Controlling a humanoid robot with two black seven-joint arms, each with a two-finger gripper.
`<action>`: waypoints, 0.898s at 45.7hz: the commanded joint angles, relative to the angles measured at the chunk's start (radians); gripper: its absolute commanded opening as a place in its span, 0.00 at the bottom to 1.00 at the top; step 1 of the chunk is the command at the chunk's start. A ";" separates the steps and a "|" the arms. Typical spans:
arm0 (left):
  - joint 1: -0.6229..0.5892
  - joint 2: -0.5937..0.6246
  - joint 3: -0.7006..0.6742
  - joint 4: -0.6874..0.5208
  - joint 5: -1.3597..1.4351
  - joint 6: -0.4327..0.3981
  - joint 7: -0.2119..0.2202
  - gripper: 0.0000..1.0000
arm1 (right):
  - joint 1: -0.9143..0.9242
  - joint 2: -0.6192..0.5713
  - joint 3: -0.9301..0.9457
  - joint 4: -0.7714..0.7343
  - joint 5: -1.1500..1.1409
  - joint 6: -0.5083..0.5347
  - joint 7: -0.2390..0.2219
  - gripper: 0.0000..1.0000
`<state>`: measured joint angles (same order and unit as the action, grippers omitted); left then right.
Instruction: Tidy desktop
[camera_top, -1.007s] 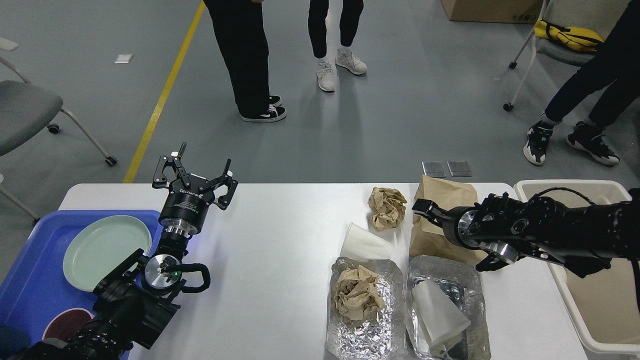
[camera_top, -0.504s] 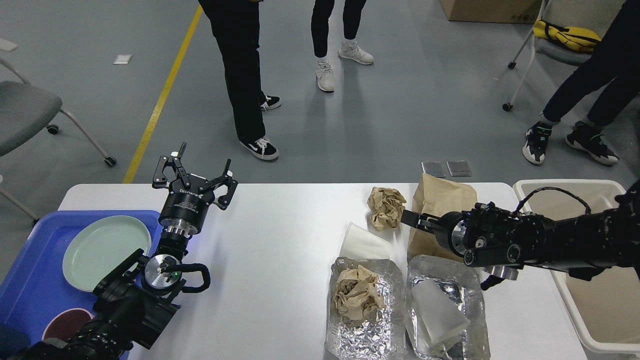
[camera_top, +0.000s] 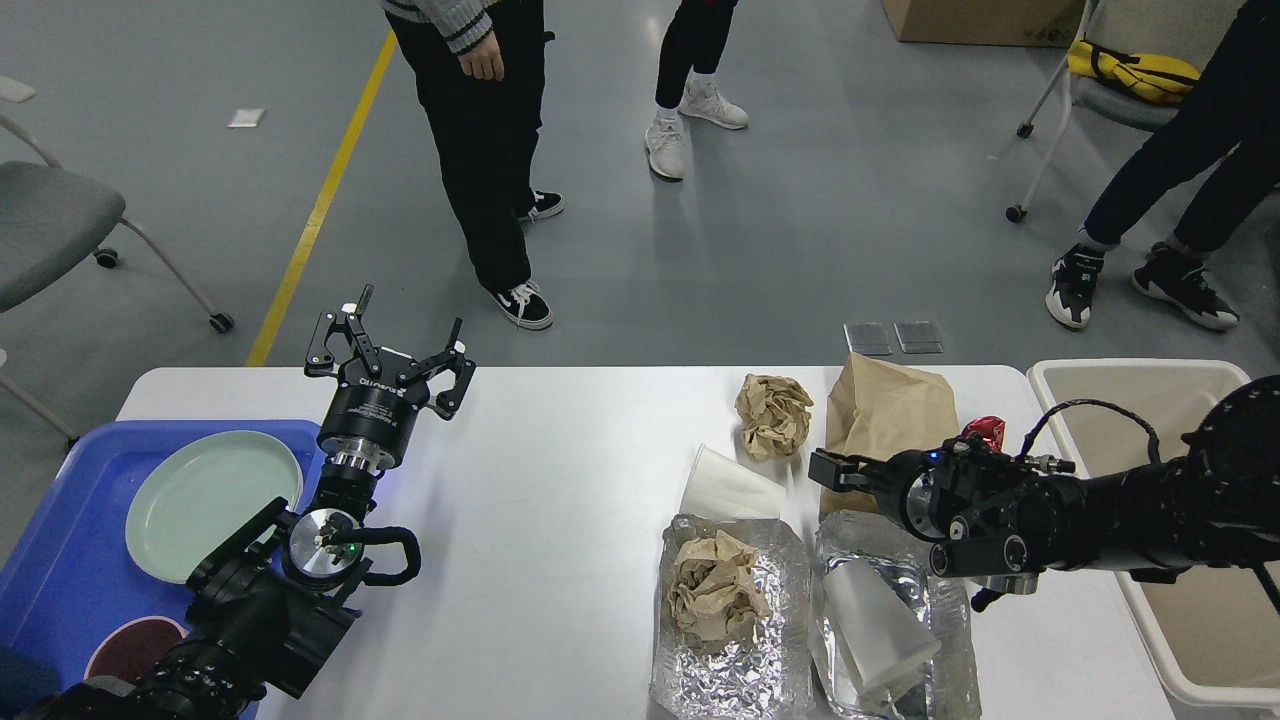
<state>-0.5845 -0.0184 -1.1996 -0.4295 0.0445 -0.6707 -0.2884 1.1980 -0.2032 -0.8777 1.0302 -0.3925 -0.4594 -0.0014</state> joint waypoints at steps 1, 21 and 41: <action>0.000 0.000 0.000 0.000 0.000 0.000 0.000 0.96 | -0.029 0.015 0.000 -0.018 -0.005 -0.036 0.000 0.87; 0.000 0.000 0.000 0.000 0.000 0.000 0.000 0.96 | -0.063 0.045 0.000 -0.050 -0.012 -0.068 -0.006 0.78; 0.000 0.000 0.000 0.000 0.000 0.000 0.000 0.96 | -0.097 0.034 -0.006 -0.053 0.003 -0.070 -0.014 1.00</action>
<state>-0.5845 -0.0184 -1.1996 -0.4295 0.0445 -0.6703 -0.2884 1.1193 -0.1693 -0.8834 0.9801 -0.4005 -0.5268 -0.0128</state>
